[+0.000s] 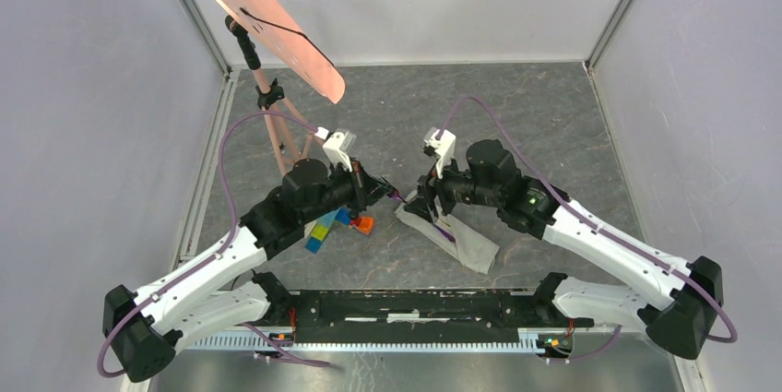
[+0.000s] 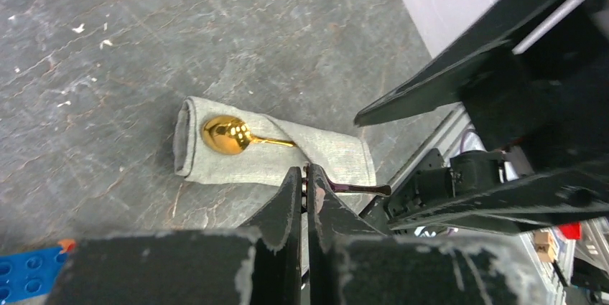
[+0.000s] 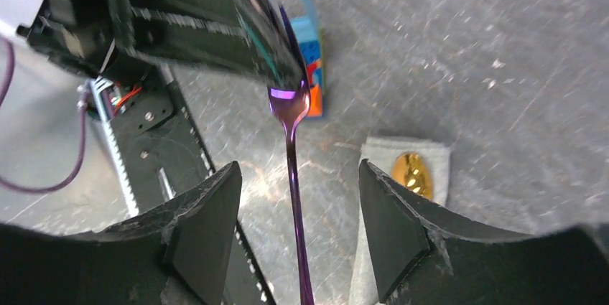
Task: Fold the napkin into a case and place the utensils inside
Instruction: Pass from the right arm to the left, then pass from the left arm to the right
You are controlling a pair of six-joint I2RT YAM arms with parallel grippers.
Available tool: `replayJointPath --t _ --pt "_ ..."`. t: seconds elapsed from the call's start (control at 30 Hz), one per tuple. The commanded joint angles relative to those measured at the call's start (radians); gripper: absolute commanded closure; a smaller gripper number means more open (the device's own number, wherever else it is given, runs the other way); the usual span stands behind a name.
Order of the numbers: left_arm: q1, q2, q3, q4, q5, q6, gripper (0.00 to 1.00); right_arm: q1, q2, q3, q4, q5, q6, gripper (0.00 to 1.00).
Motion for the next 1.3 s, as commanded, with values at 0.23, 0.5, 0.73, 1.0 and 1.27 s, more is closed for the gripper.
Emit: replayJointPath --t 0.23,0.5,0.73,1.0,1.27 --pt "0.0 0.042 0.054 -0.06 -0.067 0.015 0.98 0.171 0.169 0.218 -0.102 0.308 -0.135 0.51" --pt "0.0 0.046 0.052 -0.068 -0.069 0.016 0.98 0.206 0.221 0.229 -0.092 0.324 -0.164 0.66" --pt "0.0 0.047 0.053 -0.068 -0.062 0.018 0.98 0.212 0.242 0.227 -0.08 0.329 -0.18 0.76" --pt "0.0 0.051 0.051 -0.064 -0.05 0.013 0.98 0.212 0.244 0.196 -0.023 0.344 -0.183 1.0" --pt "0.021 0.035 0.03 -0.103 -0.103 -0.051 0.36 0.152 0.167 -0.009 0.223 0.267 -0.296 1.0"
